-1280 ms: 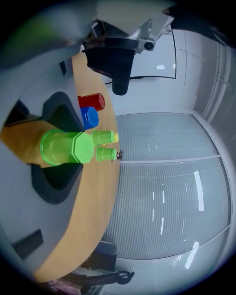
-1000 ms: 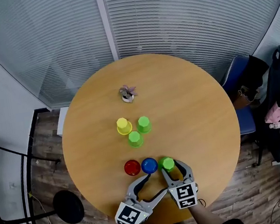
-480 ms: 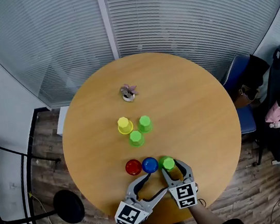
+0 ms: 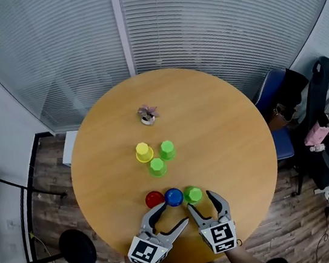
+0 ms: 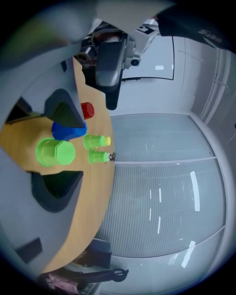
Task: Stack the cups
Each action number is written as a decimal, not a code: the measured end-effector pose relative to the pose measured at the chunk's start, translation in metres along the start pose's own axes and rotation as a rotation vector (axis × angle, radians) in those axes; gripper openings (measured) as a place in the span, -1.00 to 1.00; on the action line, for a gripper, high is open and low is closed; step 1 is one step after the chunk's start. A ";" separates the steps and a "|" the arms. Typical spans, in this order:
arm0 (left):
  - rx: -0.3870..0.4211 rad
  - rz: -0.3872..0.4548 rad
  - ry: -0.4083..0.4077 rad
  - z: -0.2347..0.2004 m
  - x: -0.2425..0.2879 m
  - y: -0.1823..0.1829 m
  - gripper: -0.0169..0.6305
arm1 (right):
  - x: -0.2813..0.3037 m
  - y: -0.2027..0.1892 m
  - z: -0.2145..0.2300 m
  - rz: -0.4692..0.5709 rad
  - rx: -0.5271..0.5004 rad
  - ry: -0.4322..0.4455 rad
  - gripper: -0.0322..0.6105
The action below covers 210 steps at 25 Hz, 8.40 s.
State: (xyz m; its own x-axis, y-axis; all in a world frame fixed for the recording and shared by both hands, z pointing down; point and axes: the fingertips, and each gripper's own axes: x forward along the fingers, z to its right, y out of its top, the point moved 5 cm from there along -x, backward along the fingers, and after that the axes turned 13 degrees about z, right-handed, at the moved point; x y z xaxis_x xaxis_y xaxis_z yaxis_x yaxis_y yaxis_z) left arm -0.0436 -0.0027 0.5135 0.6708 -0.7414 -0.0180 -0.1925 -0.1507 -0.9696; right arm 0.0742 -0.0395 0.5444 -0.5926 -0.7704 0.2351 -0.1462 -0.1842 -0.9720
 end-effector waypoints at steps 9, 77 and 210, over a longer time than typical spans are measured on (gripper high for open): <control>0.111 0.085 0.023 -0.049 0.002 0.042 -0.03 | 0.029 0.050 -0.020 0.100 -0.009 0.016 -0.08; 0.170 -0.235 -0.025 -0.081 0.027 0.028 -0.27 | 0.031 0.056 -0.009 0.072 0.047 -0.007 -0.08; 0.145 -0.043 -0.122 -0.055 0.025 0.067 -0.18 | 0.034 0.048 -0.009 -0.190 -0.064 0.067 -0.20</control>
State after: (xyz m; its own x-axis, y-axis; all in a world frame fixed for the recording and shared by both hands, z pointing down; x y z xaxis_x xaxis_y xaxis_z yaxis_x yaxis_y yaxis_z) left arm -0.0796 -0.0672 0.4614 0.7598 -0.6501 0.0030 -0.0628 -0.0780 -0.9950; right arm 0.0399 -0.0689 0.5057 -0.6008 -0.6825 0.4162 -0.3094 -0.2816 -0.9083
